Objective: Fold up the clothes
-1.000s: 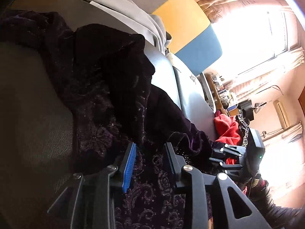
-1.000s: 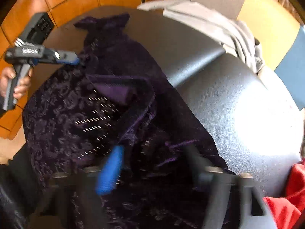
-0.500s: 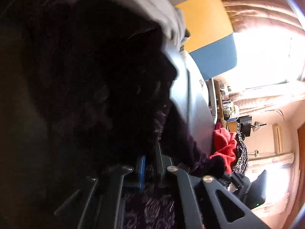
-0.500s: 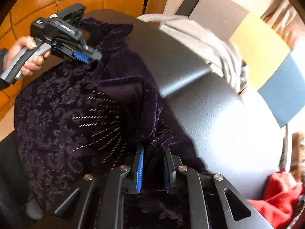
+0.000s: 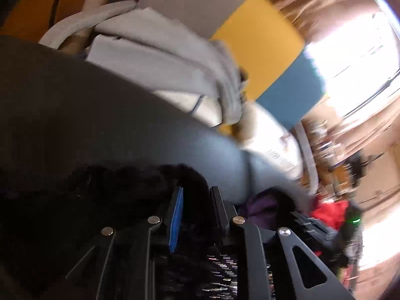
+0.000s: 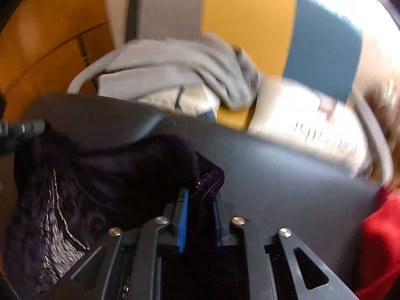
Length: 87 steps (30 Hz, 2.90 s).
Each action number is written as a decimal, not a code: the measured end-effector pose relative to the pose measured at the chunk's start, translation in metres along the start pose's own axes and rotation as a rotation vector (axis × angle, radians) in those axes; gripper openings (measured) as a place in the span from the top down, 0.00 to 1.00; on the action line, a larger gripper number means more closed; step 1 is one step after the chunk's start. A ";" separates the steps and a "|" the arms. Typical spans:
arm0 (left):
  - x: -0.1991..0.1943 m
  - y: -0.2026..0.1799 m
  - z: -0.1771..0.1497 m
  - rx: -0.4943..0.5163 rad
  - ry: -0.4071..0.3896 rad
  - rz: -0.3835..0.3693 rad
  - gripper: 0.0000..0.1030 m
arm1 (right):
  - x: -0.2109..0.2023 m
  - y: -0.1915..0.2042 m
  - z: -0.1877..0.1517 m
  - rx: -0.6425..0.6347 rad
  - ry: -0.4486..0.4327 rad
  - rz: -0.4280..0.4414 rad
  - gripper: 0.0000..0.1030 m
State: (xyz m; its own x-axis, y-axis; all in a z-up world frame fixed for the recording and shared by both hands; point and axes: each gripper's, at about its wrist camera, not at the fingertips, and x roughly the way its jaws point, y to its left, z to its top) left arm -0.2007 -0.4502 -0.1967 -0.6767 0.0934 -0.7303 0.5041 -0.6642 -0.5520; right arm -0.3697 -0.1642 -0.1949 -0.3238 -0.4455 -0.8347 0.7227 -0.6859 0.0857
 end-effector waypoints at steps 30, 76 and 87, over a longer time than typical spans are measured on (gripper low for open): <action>0.011 0.011 0.027 0.091 -0.080 0.043 0.76 | -0.003 0.011 -0.070 0.202 -0.143 0.204 0.35; -0.128 0.028 -0.245 0.277 -0.116 0.218 0.69 | -0.164 0.075 -0.288 0.053 0.046 0.200 0.11; -0.136 0.028 -0.259 0.221 -0.110 0.301 0.65 | -0.179 0.055 -0.303 0.181 -0.040 0.208 0.11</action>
State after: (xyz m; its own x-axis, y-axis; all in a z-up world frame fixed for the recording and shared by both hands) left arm 0.0442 -0.2893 -0.2164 -0.5754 -0.2023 -0.7925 0.5693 -0.7947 -0.2105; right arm -0.0867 0.0520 -0.2053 -0.2060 -0.6077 -0.7670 0.6563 -0.6672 0.3523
